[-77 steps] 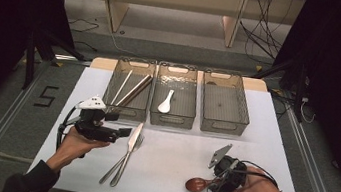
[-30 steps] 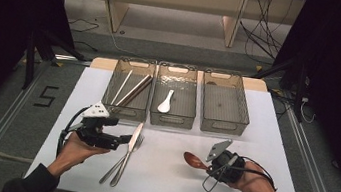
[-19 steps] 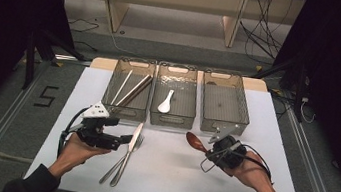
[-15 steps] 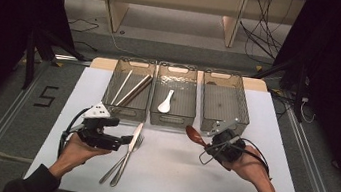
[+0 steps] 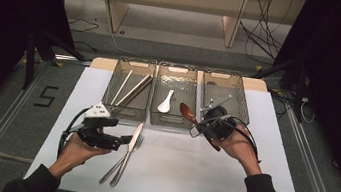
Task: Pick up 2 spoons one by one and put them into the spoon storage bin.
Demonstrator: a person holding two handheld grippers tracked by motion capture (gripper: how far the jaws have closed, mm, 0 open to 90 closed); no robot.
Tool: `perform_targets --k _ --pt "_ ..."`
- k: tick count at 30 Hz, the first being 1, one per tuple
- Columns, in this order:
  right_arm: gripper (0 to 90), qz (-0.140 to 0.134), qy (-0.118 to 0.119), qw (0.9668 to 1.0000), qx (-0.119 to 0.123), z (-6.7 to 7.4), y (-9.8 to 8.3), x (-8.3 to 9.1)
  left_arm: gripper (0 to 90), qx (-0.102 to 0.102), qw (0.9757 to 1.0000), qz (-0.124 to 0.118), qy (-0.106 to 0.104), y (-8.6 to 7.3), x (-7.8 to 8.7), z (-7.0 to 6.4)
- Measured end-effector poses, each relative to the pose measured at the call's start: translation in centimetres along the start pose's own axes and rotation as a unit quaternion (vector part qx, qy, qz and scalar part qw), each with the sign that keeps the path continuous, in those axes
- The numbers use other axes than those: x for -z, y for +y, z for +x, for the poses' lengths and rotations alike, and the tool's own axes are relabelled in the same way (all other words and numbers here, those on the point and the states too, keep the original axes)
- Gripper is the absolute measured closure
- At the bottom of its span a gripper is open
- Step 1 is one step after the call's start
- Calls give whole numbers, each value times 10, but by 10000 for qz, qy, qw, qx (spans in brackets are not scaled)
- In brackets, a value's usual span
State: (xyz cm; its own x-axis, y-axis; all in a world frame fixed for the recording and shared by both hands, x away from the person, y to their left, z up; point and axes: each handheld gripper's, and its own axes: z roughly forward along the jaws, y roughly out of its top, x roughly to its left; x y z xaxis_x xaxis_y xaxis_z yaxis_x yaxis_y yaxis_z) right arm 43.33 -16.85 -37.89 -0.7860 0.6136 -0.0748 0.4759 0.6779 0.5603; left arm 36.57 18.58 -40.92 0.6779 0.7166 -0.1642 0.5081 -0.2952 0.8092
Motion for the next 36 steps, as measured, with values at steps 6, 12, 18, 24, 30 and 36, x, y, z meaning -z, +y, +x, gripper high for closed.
perform_targets --k 6,12,18,24,30,36 --pt "822 -89 -27 9998 -181 -9 18 -6 168 -21 10000 57 27 0 0 1" --pt "822 -139 -18 9993 -351 -15 33 -11 168 -8 10000 52 40 0 -1 0" --pt "821 -196 -11 9988 -451 -20 51 -18 168 -27 10000 90 27 -1 -2 1" --pt "821 -202 -44 9983 -539 -25 67 -25 165 -38 9999 95 21 -1 -1 0" --pt "821 -190 -89 9982 -569 -29 81 -31 165 -69 9999 126 20 -1 -1 0" --pt "821 -215 -88 9975 -673 -34 90 -38 161 -62 9999 128 37 -1 -1 0"
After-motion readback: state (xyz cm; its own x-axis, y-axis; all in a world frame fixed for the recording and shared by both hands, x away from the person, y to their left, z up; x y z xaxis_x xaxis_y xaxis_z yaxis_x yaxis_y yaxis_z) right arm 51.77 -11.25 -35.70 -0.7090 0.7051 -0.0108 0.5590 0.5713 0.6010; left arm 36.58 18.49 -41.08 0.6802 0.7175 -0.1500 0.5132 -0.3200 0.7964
